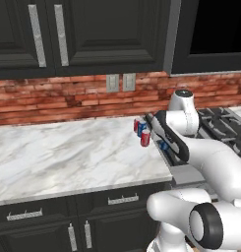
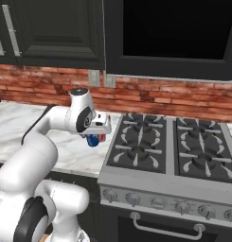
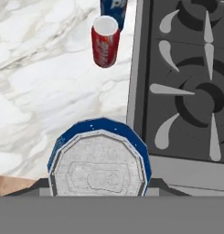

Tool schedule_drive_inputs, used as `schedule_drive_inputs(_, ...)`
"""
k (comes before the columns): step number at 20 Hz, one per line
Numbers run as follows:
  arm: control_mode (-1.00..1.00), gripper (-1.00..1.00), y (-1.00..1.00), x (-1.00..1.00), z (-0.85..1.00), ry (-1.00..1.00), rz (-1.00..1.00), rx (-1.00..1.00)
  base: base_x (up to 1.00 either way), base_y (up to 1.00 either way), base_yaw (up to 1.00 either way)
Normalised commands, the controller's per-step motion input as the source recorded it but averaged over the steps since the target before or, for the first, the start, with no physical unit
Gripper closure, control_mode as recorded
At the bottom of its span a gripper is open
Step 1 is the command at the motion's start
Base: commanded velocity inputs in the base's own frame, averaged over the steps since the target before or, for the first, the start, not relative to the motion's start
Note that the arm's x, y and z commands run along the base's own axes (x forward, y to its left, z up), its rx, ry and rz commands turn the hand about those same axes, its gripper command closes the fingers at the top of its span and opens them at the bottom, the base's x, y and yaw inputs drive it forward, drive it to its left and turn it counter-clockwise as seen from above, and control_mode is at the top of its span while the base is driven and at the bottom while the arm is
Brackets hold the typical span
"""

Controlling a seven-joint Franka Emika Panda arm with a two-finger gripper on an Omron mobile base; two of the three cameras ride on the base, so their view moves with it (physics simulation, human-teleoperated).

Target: Four empty soda cans are scattered around the kitchen. Gather all the cans and cluster them next to the stove for recycling.

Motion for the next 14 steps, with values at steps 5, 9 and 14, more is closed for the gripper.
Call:
schedule_drive_inputs(5,-1.0,1.0,0.12,0.1,-0.33,0.0,0.0,0.01,0.0,0.0,0.0)
schedule_drive_inputs(9,-1.0,1.0,0.13,0.14,-0.21,0.0,0.0,0.0,0.0,0.0,0.0)
schedule_drive_inputs(14,-1.0,1.0,0.16,0.33,-0.12,0.0,0.0,0.0,0.0,0.0,0.0)
